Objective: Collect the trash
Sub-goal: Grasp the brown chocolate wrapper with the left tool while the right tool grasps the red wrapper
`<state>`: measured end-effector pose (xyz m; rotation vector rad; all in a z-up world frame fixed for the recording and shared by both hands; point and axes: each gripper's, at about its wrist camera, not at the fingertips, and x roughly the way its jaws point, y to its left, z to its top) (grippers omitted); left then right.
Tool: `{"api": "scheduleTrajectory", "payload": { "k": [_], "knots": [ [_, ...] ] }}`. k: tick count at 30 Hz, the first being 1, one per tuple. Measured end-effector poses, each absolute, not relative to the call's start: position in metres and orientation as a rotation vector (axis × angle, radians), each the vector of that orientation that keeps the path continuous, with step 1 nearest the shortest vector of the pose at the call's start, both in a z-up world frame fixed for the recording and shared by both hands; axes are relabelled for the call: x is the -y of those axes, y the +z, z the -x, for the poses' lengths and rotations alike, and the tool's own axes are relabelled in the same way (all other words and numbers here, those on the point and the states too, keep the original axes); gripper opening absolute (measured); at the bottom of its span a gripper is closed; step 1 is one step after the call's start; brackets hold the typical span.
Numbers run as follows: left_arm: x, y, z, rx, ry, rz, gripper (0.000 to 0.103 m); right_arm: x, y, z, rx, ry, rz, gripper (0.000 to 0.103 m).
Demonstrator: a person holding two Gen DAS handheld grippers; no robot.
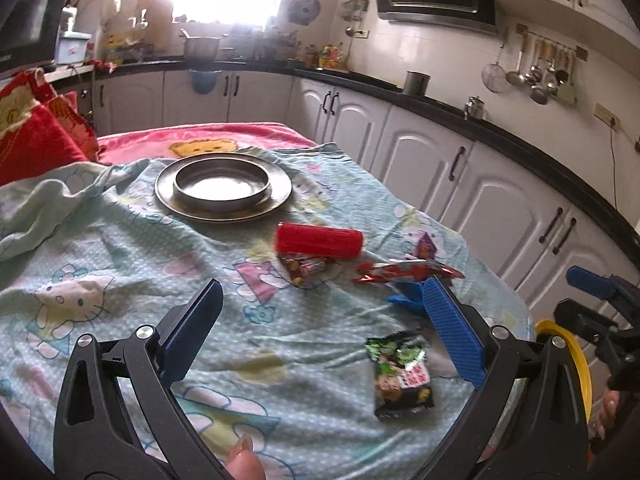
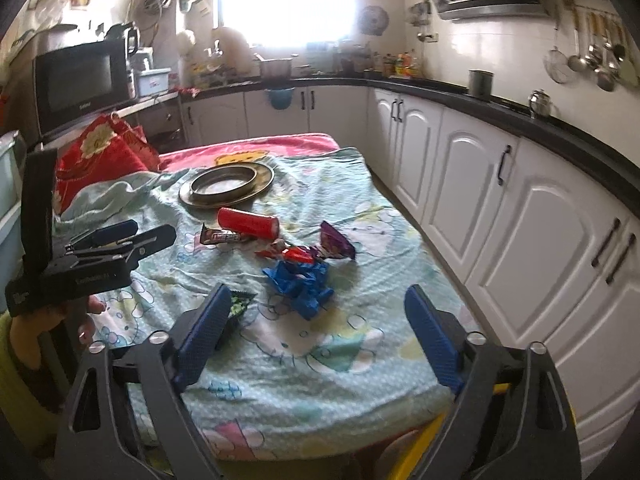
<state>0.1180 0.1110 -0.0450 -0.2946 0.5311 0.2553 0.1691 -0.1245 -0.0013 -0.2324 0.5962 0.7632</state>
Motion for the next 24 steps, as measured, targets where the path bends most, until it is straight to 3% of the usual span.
{"api": "scheduleTrajectory", "payload": {
  "k": [19,23,24],
  "knots": [
    [-0.154,-0.074,-0.156,-0.605,0.223,0.505,0.088,0.038,-0.042,-0.224,-0.673,0.804,0.376,0.044],
    [-0.156,-0.082,-0.165,-0.629,0.217,0.525,0.085,0.034,-0.049,-0.227,-0.693,0.811,0.384,0.026],
    [-0.157,-0.084,-0.167,-0.635,0.215,0.532,0.084,0.034,-0.050,-0.227,-0.697,0.812,0.388,0.026]
  ]
}}
